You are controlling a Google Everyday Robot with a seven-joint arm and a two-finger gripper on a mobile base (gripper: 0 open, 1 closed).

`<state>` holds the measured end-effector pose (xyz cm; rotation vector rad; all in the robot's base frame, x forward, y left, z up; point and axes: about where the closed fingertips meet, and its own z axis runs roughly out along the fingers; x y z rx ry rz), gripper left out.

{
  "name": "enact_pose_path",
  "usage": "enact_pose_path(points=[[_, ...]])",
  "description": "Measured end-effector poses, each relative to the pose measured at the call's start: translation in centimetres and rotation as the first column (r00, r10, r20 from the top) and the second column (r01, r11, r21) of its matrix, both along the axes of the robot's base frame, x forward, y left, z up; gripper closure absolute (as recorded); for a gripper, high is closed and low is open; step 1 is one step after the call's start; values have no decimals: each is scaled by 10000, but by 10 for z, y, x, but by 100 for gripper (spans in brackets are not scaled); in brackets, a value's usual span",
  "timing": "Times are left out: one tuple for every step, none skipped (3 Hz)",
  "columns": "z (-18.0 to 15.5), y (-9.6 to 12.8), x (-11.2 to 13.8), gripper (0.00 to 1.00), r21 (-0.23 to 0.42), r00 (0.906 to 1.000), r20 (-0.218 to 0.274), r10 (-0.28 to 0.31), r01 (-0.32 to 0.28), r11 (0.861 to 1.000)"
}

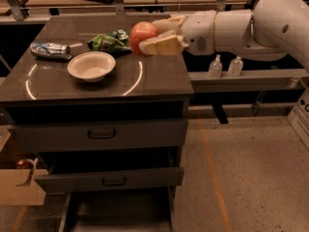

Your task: Place apple into bottom drawer

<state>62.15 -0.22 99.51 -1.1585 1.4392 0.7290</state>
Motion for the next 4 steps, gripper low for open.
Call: enact_pose_path(points=[[0, 3, 1, 100, -21, 10000, 29, 42, -42, 10000], [3, 13, -14, 100, -128, 9997, -180, 133, -135, 9998], [14, 25, -49, 100, -265, 9982, -584, -102, 87, 9996], [24, 42, -89, 100, -346, 9942, -958, -480, 449, 9984]])
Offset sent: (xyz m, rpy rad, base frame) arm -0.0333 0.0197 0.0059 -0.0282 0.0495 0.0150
